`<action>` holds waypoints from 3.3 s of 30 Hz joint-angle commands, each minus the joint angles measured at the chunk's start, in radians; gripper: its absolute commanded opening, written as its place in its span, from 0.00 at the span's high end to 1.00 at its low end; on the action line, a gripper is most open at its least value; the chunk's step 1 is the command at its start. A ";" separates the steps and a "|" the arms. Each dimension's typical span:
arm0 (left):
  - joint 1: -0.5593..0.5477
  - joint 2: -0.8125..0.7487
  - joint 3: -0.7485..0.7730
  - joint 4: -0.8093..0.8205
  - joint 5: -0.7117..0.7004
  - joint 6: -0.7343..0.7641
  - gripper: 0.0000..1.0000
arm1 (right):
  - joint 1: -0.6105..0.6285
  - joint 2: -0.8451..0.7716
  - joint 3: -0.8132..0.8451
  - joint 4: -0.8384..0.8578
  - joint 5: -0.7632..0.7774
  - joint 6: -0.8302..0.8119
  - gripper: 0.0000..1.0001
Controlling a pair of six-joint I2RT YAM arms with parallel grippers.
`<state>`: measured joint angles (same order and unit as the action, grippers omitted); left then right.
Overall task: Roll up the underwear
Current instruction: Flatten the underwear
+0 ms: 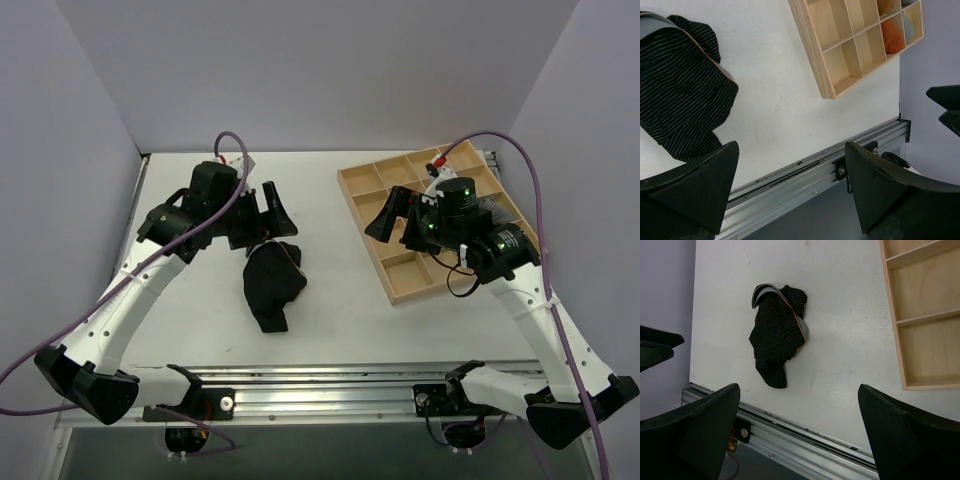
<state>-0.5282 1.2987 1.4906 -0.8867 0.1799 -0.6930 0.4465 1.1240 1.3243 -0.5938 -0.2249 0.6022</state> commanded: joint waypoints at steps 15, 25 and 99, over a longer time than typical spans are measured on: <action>0.304 0.374 0.097 -0.026 0.012 0.214 0.06 | 0.004 -0.041 -0.022 -0.011 0.007 0.004 0.00; 0.339 0.586 0.119 0.057 0.056 0.273 0.20 | 0.011 0.024 -0.057 0.017 0.082 -0.056 0.05; 0.364 0.183 0.086 -0.291 0.058 0.216 0.98 | 0.311 0.315 0.138 -0.166 0.424 -0.079 1.00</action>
<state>-0.1871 1.5967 1.5902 -1.1492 0.3664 -0.4515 0.7677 1.5562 1.4879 -0.6151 0.0753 0.5076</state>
